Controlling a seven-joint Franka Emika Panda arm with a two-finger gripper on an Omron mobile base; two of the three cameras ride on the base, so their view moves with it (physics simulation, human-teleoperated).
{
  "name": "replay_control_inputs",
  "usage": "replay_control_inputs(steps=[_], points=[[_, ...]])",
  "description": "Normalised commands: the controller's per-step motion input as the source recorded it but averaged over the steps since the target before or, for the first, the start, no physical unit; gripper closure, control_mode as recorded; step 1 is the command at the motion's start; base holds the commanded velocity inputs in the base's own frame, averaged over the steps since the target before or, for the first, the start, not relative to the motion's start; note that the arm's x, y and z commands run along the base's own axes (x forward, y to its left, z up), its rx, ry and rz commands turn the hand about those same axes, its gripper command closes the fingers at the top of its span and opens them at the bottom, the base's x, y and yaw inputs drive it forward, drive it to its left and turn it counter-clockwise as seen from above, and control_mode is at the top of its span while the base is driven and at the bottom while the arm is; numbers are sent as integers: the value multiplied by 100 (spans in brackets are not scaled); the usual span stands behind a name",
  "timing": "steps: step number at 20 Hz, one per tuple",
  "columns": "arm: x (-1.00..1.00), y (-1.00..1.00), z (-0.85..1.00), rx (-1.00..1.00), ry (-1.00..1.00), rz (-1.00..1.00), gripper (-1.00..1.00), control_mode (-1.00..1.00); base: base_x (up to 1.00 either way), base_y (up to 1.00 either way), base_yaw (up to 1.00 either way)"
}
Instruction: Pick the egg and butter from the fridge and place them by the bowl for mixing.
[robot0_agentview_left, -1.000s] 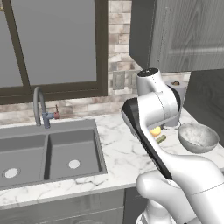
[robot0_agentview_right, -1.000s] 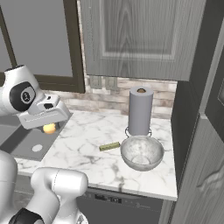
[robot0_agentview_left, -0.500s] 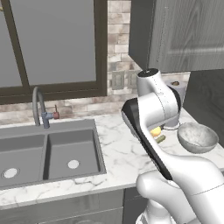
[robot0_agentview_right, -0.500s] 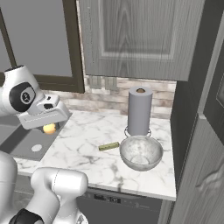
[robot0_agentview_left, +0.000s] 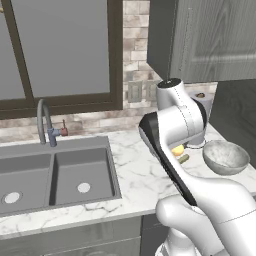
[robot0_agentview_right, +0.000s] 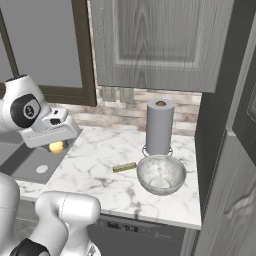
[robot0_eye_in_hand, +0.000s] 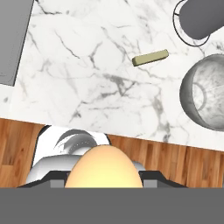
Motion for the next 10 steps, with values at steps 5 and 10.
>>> replay_control_inputs(steps=[5, 10], points=[[0, 0, 0, 0, 0, 0, 100, 100, 0, 0, 0], [-1, -11, -7, 10, -4, 0, 100, -100, 0, -1, 0]])
